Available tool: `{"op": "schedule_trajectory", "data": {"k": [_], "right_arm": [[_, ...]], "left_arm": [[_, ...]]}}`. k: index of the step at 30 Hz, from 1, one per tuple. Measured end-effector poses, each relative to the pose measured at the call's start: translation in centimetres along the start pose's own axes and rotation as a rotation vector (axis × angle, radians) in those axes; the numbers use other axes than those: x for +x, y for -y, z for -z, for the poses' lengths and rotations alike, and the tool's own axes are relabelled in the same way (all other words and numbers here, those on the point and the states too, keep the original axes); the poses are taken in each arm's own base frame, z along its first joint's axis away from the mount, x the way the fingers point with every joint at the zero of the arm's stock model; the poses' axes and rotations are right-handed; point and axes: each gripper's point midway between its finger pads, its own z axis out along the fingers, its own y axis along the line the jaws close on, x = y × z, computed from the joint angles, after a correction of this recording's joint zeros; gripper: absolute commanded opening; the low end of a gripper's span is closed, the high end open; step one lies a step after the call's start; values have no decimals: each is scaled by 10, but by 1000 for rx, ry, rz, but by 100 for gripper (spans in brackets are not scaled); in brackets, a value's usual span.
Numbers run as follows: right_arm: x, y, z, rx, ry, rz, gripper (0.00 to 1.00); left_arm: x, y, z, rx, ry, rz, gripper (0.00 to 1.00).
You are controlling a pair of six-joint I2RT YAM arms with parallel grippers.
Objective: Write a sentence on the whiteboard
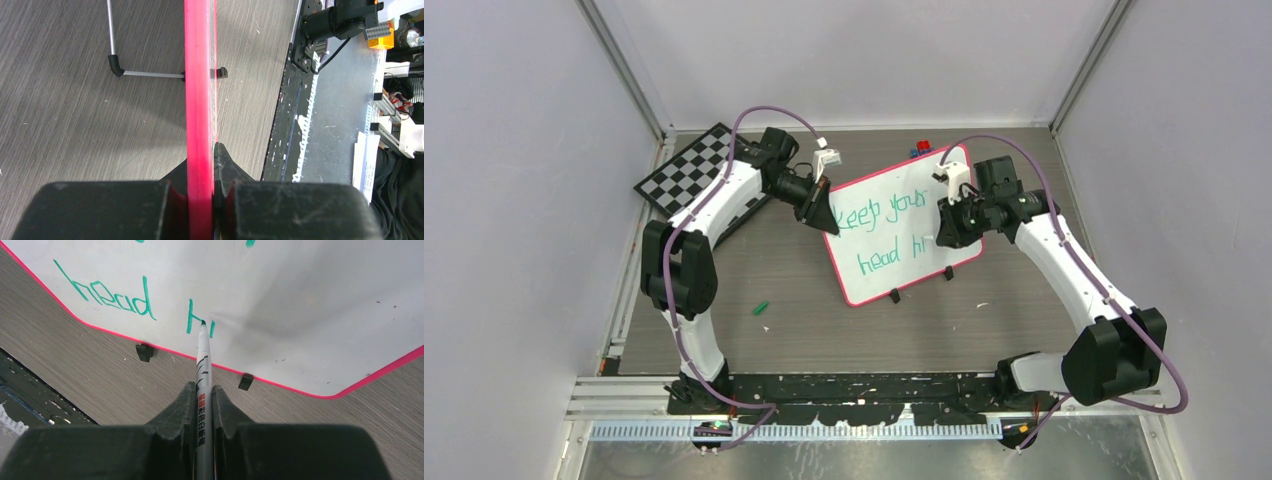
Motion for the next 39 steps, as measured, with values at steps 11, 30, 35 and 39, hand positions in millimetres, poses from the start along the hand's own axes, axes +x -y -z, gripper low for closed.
{"op": "schedule_trajectory", "data": {"k": [11, 30, 35, 39], "right_arm": [[2, 10, -11, 28, -30, -8, 0], [4, 1, 9, 14, -8, -10, 0], [9, 9, 9, 34, -18, -24, 0], [16, 12, 7, 44, -34, -24, 0]], "left_arm": [[0, 0, 0, -1, 0, 6, 0], [0, 0, 0, 0, -1, 1, 0], [0, 0, 0, 0, -1, 1, 0], [0, 0, 0, 0, -1, 1, 0]]}}
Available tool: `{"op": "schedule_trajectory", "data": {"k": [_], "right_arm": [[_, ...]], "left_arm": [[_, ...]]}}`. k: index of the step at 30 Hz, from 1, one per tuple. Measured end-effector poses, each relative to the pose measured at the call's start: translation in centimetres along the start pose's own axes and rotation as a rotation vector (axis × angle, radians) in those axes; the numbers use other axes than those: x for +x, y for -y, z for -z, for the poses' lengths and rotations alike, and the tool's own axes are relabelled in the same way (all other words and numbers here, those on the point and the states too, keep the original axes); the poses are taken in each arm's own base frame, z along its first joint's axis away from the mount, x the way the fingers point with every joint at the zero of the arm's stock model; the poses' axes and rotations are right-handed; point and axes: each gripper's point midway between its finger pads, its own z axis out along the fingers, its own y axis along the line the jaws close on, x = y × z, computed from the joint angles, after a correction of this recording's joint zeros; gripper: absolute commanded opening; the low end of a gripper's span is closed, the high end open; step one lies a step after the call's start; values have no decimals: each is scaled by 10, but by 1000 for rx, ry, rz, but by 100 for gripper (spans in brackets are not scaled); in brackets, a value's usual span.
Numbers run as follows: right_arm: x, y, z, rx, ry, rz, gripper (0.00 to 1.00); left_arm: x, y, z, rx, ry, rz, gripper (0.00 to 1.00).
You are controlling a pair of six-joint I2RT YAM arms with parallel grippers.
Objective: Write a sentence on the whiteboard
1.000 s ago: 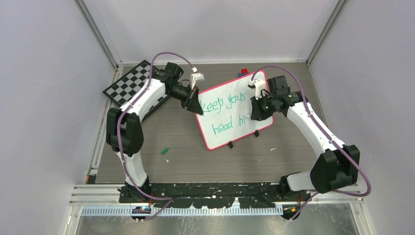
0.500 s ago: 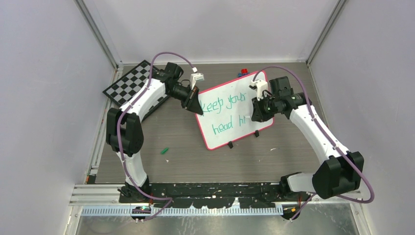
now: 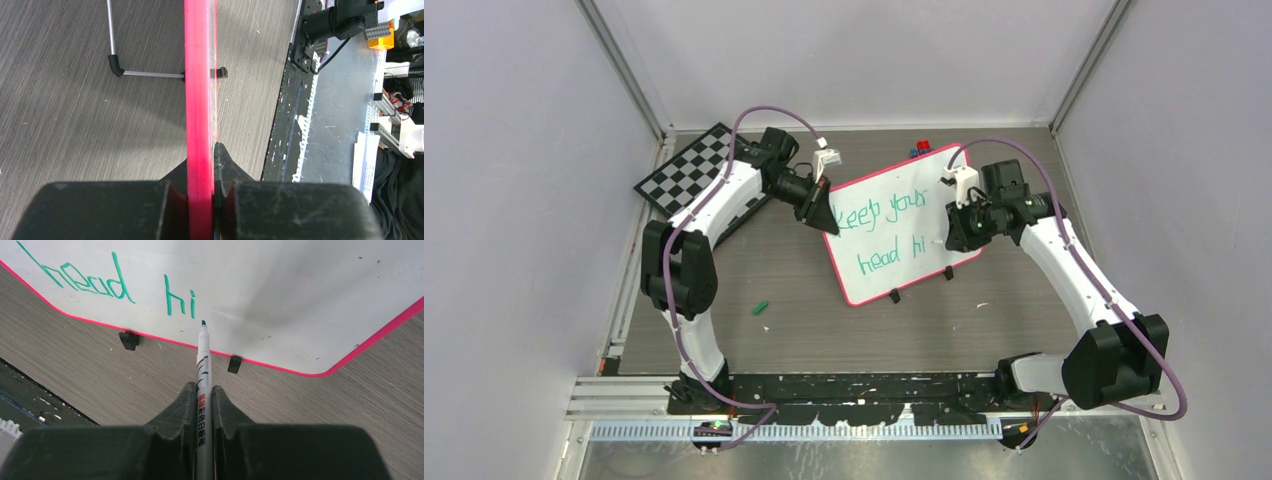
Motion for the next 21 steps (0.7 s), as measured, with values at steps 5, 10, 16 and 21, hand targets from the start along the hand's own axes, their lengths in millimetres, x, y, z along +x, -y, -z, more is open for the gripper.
{"op": "schedule_trajectory", "data": {"k": [5, 10, 16, 21], "right_arm": [[-3, 3, -2, 13, 9, 6, 0], [-3, 7, -9, 18, -1, 3, 0], [-3, 10, -16, 15, -13, -5, 0], [-5, 8, -16, 9, -13, -11, 0]], "left_arm": [[0, 0, 0, 0, 0, 0, 0], [0, 0, 0, 0, 0, 0, 0], [0, 0, 0, 0, 0, 5, 0], [0, 0, 0, 0, 0, 5, 0]]}}
